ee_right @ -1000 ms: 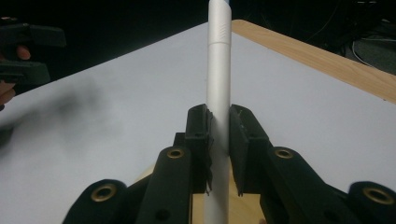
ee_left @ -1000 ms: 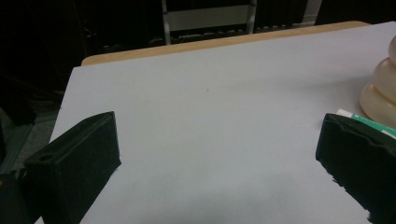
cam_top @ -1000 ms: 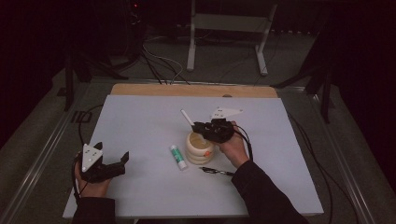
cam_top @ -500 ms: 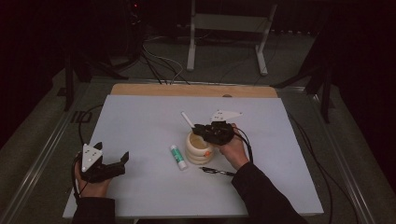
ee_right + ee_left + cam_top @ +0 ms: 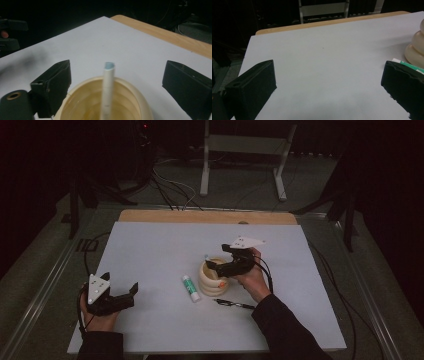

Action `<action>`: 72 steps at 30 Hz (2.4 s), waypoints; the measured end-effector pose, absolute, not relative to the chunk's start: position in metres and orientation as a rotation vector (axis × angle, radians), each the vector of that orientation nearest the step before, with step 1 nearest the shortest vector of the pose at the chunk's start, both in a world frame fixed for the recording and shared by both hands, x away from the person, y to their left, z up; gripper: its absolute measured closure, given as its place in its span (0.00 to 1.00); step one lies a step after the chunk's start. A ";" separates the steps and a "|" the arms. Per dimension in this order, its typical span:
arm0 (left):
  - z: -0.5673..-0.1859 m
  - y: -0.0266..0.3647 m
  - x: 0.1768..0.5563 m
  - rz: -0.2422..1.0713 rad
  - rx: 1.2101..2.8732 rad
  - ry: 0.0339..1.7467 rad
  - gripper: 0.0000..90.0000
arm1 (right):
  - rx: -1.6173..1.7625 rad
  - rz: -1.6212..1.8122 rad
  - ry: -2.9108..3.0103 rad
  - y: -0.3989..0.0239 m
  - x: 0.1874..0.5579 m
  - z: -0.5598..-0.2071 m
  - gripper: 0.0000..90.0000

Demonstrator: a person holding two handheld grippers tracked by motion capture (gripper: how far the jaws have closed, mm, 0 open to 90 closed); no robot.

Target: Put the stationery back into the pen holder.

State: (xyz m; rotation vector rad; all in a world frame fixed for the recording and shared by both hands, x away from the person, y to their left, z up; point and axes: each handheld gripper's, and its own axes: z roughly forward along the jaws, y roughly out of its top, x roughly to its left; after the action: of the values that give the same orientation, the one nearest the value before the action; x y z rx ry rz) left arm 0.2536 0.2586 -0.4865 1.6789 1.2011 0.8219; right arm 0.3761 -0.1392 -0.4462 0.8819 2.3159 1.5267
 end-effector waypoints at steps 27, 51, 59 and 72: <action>-0.487 0.258 0.255 0.783 1.688 1.186 0.00 | 0.862 1.390 2.403 -0.148 0.373 -0.440 0.03; -0.487 0.260 0.254 0.784 1.670 1.194 0.00 | 0.853 1.277 2.450 -0.174 0.364 -0.434 0.02; -0.487 0.259 0.254 0.780 1.673 1.194 0.00 | 0.854 1.248 2.460 -0.183 0.362 -0.434 0.02; -0.488 0.259 0.254 0.778 1.674 1.195 0.00 | 0.867 1.208 2.478 -0.197 0.357 -0.436 0.02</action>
State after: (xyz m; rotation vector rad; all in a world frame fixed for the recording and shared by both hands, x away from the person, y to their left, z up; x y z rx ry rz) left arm 0.2543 0.2586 -0.4879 1.6743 1.1948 0.7779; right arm 0.3568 -0.1969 -0.4357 0.8675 2.4778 1.2084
